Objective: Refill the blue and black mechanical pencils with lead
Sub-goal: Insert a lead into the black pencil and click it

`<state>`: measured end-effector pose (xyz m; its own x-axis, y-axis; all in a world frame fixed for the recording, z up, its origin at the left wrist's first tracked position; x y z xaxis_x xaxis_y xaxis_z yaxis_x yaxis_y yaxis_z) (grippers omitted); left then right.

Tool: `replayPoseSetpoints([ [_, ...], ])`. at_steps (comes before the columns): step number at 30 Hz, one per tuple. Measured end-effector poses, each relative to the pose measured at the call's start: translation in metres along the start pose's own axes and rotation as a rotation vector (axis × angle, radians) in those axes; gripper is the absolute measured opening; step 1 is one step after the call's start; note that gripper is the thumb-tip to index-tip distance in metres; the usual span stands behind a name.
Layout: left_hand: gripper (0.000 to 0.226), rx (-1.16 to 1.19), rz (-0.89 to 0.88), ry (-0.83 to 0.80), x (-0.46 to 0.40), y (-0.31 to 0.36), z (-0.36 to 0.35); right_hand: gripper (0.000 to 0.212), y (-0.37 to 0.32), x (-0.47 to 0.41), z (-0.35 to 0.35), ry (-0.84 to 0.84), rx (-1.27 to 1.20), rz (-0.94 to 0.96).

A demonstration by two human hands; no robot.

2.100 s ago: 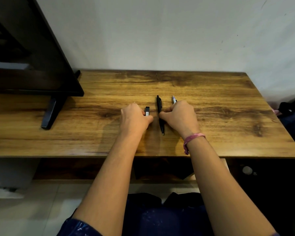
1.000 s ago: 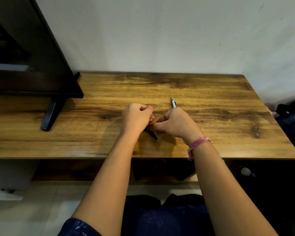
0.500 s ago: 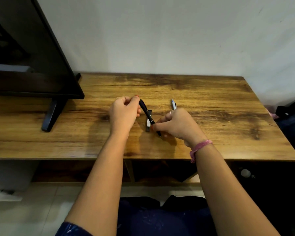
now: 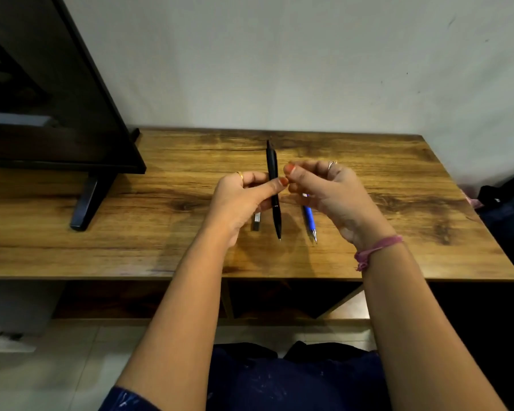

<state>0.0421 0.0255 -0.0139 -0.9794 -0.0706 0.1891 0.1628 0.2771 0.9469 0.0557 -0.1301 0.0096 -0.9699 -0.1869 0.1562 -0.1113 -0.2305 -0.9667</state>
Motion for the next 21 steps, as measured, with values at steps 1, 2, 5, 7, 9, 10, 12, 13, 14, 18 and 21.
replayPoseSetpoints([
  [1, 0.017, -0.008, -0.006, -0.025, 0.002, 0.001, -0.002, 0.018, -0.002, -0.001, -0.001, 0.03, -0.09, 0.028],
  [2, 0.015, -0.016, -0.01, -0.044, 0.003, 0.002, -0.005, 0.017, -0.005, -0.001, -0.004, 0.048, -0.167, 0.047],
  [5, 0.015, -0.09, -0.013, -0.069, 0.005, 0.002, -0.011, 0.012, -0.009, -0.001, -0.012, 0.082, -0.305, 0.06],
  [7, 0.014, -0.102, -0.012, -0.095, 0.007, 0.002, -0.015, 0.007, -0.01, -0.002, -0.015, 0.082, -0.345, 0.057],
  [9, 0.012, -0.098, -0.018, -0.111, 0.009, 0.003, -0.016, 0.006, -0.01, -0.003, -0.016, 0.074, -0.377, 0.055],
  [10, 0.011, -0.099, -0.022, -0.112, 0.009, 0.004, -0.016, 0.005, -0.01, -0.003, -0.016, 0.077, -0.387, 0.053],
  [12, 0.011, -0.109, -0.026, -0.109, 0.01, 0.004, -0.016, 0.005, -0.009, -0.004, -0.016, 0.092, -0.396, 0.042],
  [13, 0.01, -0.113, -0.026, -0.109, 0.01, 0.005, -0.016, 0.005, -0.009, -0.005, -0.017, 0.101, -0.402, 0.033],
  [14, 0.009, -0.113, -0.026, -0.109, 0.01, 0.005, -0.016, 0.006, -0.009, -0.005, -0.018, 0.109, -0.413, 0.024],
  [18, 0.009, -0.128, -0.024, -0.108, 0.012, 0.007, -0.018, 0.013, -0.009, -0.006, -0.022, 0.122, -0.497, 0.015],
  [21, 0.01, -0.125, -0.026, -0.101, 0.012, 0.007, -0.021, 0.016, -0.01, -0.006, -0.024, 0.107, -0.552, 0.001],
])
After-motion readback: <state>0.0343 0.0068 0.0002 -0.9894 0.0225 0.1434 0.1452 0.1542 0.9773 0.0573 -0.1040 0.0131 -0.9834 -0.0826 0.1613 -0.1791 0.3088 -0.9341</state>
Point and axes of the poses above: each hand's wrist, its own x-axis away from the middle knuckle, its own z-axis out of the back of the hand, y = z × x, the point moved 2 cm from there along -x, towards the middle knuckle, and after that the axes turned 11 degrees about x, right-handed, at the moved point
